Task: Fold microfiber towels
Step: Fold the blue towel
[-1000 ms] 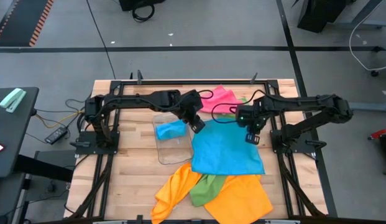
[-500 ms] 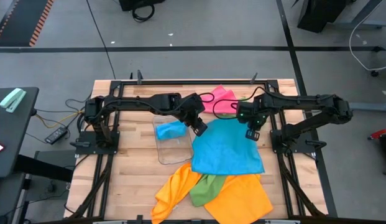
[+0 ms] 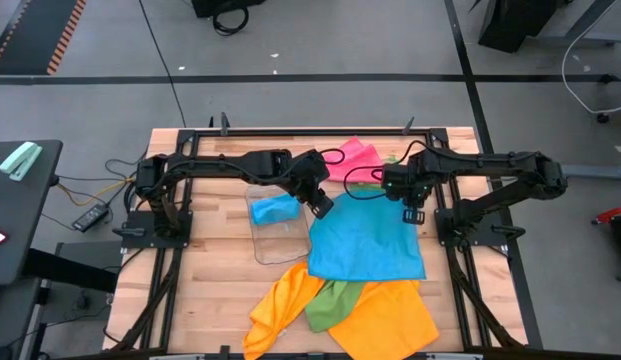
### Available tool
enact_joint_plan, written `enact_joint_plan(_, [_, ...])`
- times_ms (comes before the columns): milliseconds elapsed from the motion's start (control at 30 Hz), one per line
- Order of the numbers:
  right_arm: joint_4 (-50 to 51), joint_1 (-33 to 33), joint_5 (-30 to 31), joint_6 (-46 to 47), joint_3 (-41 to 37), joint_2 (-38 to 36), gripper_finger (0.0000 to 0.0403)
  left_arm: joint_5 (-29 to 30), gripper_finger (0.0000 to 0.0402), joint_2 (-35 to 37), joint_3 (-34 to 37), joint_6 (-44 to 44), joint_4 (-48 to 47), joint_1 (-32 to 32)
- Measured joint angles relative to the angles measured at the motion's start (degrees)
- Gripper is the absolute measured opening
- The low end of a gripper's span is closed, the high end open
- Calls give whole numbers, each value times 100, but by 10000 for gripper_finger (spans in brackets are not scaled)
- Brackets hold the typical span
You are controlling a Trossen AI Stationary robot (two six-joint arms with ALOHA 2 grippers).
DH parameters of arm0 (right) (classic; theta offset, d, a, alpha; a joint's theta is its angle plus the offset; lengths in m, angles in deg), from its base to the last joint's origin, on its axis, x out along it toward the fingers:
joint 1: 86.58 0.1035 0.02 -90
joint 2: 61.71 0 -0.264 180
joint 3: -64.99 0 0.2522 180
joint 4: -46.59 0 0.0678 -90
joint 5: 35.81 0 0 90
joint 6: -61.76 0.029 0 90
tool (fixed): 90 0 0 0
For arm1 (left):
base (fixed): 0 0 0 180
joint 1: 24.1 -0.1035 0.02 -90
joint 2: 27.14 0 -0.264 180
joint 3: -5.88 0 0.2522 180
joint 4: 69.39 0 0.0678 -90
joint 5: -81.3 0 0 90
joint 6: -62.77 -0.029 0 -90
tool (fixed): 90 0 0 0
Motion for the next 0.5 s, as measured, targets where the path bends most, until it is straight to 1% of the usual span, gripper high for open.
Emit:
enact_joint_plan(67, [1, -87, 2, -39, 0, 0, 85, 0, 28, 0, 0, 37, -6, 0])
enact_joint_plan(167, [83, -224, -57, 3, 0, 0, 129, 0, 29, 0, 0, 105, -6, 0])
enact_joint_plan(200, [104, -261, -179, 77, 7, 0, 142, 0, 26, 0, 0, 103, -6, 0])
enact_joint_plan(300, [-96, -247, -805, 291, 124, -71, 173, 0, 16, 0, 0, 104, -4, 0])
enact_joint_plan(400, [-768, 178, -1073, 756, 213, -283, 185, -2, 11, 0, 0, 1, 141, 0])
enact_joint_plan(500, [-1406, 846, -956, 1296, 232, -428, 185, -5, 18, 0, 0, -242, 299, -8])
